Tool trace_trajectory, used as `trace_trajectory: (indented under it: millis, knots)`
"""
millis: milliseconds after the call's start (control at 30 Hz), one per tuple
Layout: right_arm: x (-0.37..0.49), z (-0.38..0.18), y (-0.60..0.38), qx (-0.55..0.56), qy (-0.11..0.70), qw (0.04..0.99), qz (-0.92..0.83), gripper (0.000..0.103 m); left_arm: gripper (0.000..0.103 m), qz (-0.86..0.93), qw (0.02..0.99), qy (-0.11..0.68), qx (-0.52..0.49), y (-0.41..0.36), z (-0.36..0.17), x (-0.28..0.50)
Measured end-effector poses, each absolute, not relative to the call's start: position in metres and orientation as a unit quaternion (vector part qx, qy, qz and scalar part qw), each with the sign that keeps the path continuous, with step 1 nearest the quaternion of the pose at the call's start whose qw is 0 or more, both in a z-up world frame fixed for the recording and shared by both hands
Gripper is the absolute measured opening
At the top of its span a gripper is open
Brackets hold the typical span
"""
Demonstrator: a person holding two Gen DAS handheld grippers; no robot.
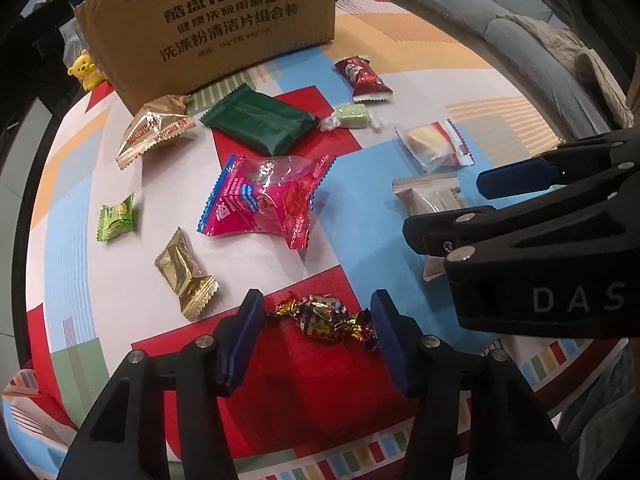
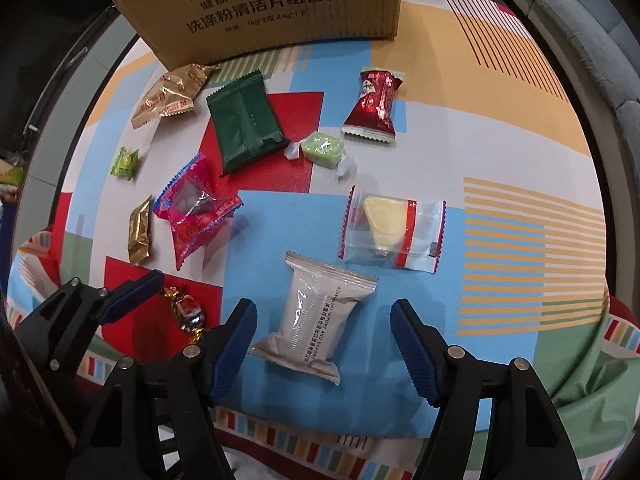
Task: Organize snacks
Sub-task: 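Grasp the gold-wrapped candy with the left tool while the right tool grasps the white pastry packet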
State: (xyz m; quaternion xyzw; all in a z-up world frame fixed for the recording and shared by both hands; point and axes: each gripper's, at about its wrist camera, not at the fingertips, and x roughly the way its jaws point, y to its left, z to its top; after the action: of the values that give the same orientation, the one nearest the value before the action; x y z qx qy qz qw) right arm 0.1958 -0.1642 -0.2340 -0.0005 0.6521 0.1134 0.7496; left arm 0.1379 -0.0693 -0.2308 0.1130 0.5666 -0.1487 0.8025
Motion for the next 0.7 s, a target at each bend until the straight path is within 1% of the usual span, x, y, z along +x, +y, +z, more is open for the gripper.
trace_trajectory:
  millis: [67, 133, 267, 333, 400, 500, 700]
  knots:
    - [0.197, -0.238, -0.164, 0.001, 0.656, 0.746, 0.113, 0.062, 0.054, -0.151, 0.801, 0.567, 0.115, -0.071, -0.233, 0.138]
    - [0.199, -0.242, -0.164, 0.001, 0.659, 0.744, 0.113, 0.055, 0.053, -0.152, 0.801, 0.567, 0.117, -0.072, -0.233, 0.137]
    - [0.198, -0.242, -0.163, -0.009, 0.654, 0.748, 0.111, 0.047, 0.050, -0.157, 0.802, 0.564, 0.119, -0.072, -0.233, 0.135]
    - [0.198, -0.242, -0.162, -0.017, 0.649, 0.752, 0.109, 0.034, 0.045, -0.160, 0.803, 0.562, 0.118, -0.073, -0.233, 0.134]
    - [0.196, -0.242, -0.169, -0.009, 0.649, 0.752, 0.113, 0.033, 0.039, -0.166, 0.803, 0.561, 0.116, -0.075, -0.232, 0.133]
    - [0.193, -0.241, -0.176, -0.001, 0.647, 0.754, 0.112, 0.031, 0.036, -0.169, 0.803, 0.560, 0.116, -0.076, -0.232, 0.130]
    - [0.187, -0.229, -0.179, -0.006, 0.629, 0.770, 0.110, 0.031, 0.034, -0.159, 0.810, 0.555, 0.098, -0.068, -0.227, 0.130]
